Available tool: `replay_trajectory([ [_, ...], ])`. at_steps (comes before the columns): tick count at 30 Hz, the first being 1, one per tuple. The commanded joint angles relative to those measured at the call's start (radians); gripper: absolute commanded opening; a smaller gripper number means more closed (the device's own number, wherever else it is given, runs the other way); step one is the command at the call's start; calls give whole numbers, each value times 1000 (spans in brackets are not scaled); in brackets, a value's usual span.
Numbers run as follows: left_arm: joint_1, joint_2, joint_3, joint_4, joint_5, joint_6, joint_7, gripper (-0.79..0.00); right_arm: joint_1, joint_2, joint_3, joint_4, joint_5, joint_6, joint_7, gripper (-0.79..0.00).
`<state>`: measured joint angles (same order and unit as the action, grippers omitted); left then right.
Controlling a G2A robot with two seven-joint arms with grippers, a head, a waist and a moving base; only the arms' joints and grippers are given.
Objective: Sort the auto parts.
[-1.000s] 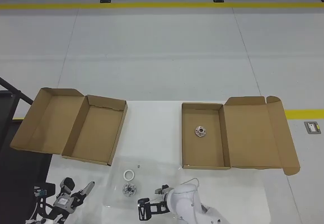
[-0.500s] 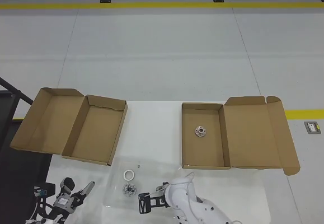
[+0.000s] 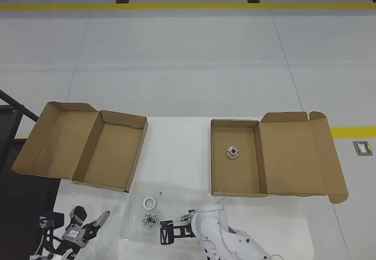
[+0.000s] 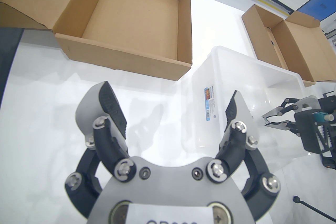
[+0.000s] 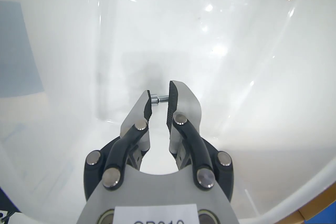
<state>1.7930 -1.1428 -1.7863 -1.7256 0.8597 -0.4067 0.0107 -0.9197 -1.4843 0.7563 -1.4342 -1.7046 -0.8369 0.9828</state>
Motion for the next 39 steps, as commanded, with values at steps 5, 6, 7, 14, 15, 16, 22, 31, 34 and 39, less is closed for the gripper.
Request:
replay_trajectory([
  [5,0,0,0,0,0,0,0,0,-78,32,68,-177,-65,18,-54,-785],
  [6,0,0,0,0,0,0,0,0,-94,38,81,-207,-80,29,-69,-785],
  [7,0,0,0,0,0,0,0,0,-110,44,92,-234,-94,31,-87,-785],
  [14,0,0,0,0,0,0,0,0,-158,60,125,-309,-142,54,-140,-785],
  [15,0,0,0,0,0,0,0,0,-158,60,125,-309,-142,54,-140,-785],
  [16,0,0,0,0,0,0,0,0,-158,60,125,-309,-142,54,-140,-785],
  [22,0,0,0,0,0,0,0,0,-158,57,124,-291,-160,115,-138,-785],
  [31,0,0,0,0,0,0,0,0,-213,80,248,-411,-183,255,-388,-785],
  [34,0,0,0,0,0,0,0,0,-243,89,294,-429,-207,310,-461,-785],
  [39,0,0,0,0,0,0,0,0,-241,90,361,-368,-238,420,-374,-785],
])
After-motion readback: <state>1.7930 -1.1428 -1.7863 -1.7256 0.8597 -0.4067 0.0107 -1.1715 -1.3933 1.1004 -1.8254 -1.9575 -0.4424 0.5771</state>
